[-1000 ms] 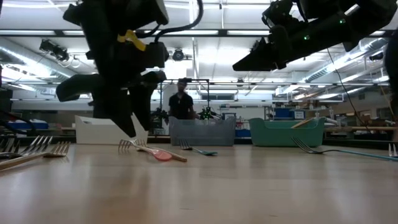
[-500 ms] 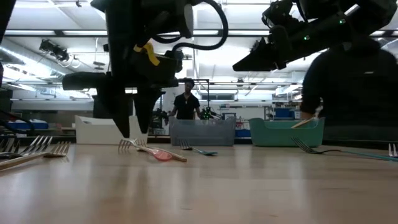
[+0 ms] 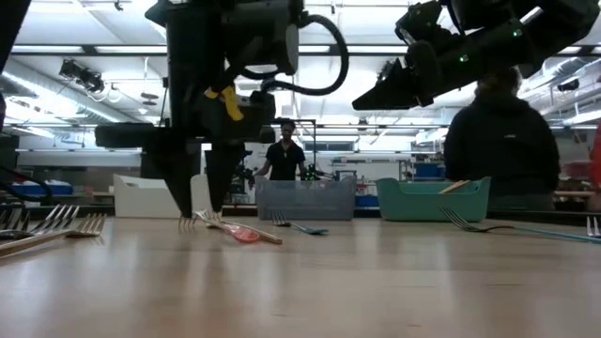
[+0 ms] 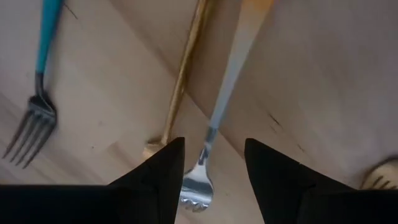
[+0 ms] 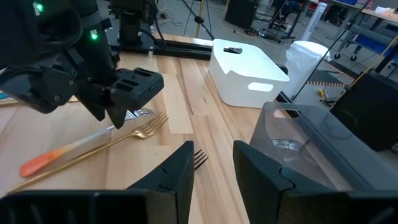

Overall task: Sort silverware by color (type)
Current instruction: Put the orange fork into the black bin

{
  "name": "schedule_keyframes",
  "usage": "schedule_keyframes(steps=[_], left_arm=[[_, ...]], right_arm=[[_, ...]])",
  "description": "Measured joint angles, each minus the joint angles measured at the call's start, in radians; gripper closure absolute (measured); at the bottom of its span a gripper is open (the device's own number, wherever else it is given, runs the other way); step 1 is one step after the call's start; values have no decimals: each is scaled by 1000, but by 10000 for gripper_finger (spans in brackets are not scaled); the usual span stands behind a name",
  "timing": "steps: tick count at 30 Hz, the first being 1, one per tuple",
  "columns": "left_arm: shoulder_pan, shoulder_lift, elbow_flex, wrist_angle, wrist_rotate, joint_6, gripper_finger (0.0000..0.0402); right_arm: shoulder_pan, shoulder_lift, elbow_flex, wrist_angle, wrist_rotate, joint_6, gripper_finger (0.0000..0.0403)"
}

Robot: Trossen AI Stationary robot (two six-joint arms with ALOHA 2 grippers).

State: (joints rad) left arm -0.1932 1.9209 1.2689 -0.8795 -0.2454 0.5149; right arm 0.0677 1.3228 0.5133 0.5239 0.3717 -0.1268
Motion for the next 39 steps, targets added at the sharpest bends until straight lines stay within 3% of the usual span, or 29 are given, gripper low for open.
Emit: schedule_keyframes(steps=[14, 26, 39], left_arm=[[31, 11, 0, 12, 48, 15, 230], [46, 11, 0, 14, 88, 55, 285], [46, 43, 0, 26, 64, 104, 327]], right_arm=[[0, 0, 0, -2, 0, 3, 280], [0, 0, 0, -2, 0, 4, 280], [0, 0, 0, -2, 0, 3, 280]])
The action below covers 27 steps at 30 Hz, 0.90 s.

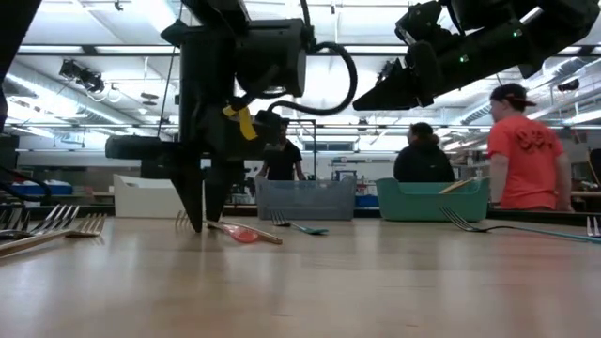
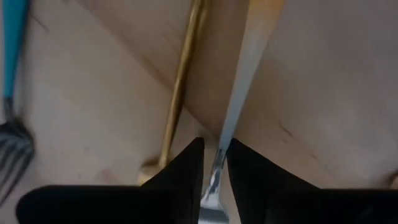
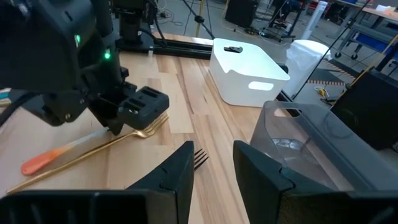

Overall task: Sort silverware by color (type)
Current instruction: Put the orange fork into the black bin

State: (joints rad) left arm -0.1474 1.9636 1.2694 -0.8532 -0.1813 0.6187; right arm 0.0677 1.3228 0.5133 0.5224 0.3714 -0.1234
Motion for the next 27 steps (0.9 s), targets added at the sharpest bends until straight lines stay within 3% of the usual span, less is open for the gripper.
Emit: schedule_keyframes(steps=[11, 19, 27], left_arm=[[-8, -7, -1, -16, -31, -11, 387], [-18, -7, 32, -131, -30, -116, 387], [-6, -34, 149, -222, -32, -169, 386]], right_arm=[[0, 0, 0, 1, -7, 0, 280], [0, 0, 0, 0, -7, 0, 280], [0, 0, 0, -4, -7, 21, 280]])
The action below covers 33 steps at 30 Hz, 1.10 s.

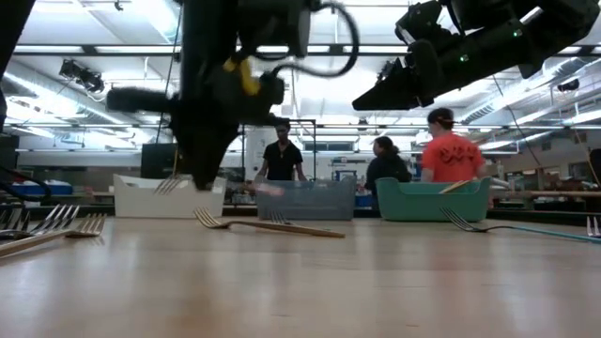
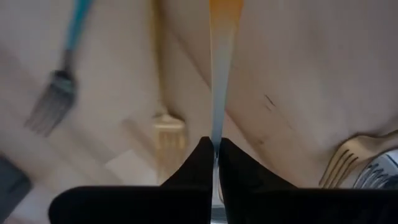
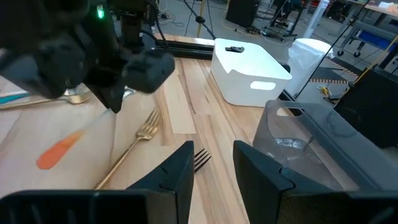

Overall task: Sort silverware by color (type)
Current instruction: Put the orange fork into the black bin

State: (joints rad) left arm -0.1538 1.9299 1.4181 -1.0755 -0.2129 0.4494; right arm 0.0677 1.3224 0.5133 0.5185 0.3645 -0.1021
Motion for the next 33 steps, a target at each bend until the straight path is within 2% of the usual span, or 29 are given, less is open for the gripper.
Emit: schedule_keyframes(steps=[4, 16, 22, 28, 33], left_arm=[[35, -17, 39, -26, -27, -13, 385], [218, -63, 57, 32, -237, 59, 382], [313, -63, 57, 199, -244, 119, 382], [397, -62, 57, 420, -241, 110, 382], [479, -62, 57, 583, -155, 13, 382]], right_arm=[[0, 0, 0, -27, 0, 33, 280], [3, 0, 0, -194, 8, 224, 280], [33, 0, 0, -244, 9, 318, 282], [86, 0, 0, -244, 28, 365, 286], [146, 0, 0, -246, 108, 375, 286]])
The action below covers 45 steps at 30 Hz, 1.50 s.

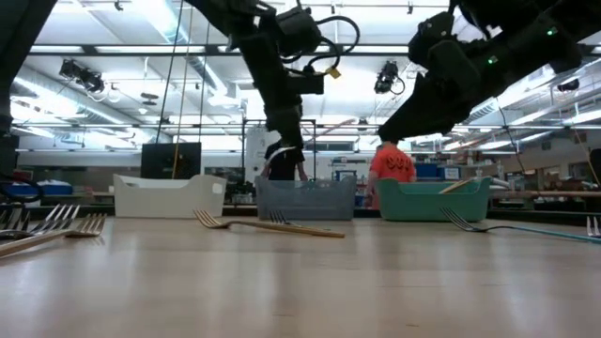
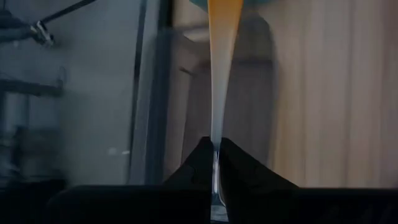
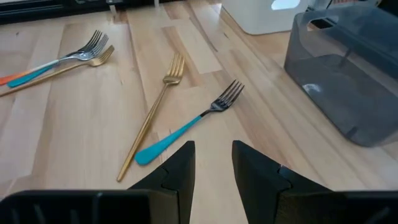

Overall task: Sort silverware by color (type)
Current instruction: Put the orange fork into the black bin

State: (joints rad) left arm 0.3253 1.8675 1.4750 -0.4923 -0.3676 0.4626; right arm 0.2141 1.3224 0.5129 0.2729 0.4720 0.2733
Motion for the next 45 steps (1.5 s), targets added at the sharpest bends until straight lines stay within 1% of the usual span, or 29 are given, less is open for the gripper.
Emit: schedule_keyframes(steps=[5, 13, 17, 25, 29, 38, 41, 45], left_arm=[[101, 0, 0, 73, 150, -130, 382], [212, 18, -9, 128, 313, -295, 382], [225, 63, -11, 93, 319, -326, 382], [221, 117, -11, 91, 322, -373, 382], [224, 134, -11, 64, 323, -371, 382], [221, 153, -10, 74, 320, -345, 380], [222, 153, -10, 75, 320, -342, 370], [222, 153, -10, 74, 320, -342, 338]], right_arm=[[56, 0, 0, 0, 69, 15, 286], [101, 0, 0, -1, 113, 41, 286], [110, 0, 0, -2, 115, 49, 286], [113, 0, -1, -4, 136, 48, 286], [112, 0, -1, -5, 137, 41, 286], [112, 0, -1, -6, 137, 21, 286], [112, 0, -1, -6, 137, 19, 286], [112, 0, -1, -7, 137, 15, 286]])
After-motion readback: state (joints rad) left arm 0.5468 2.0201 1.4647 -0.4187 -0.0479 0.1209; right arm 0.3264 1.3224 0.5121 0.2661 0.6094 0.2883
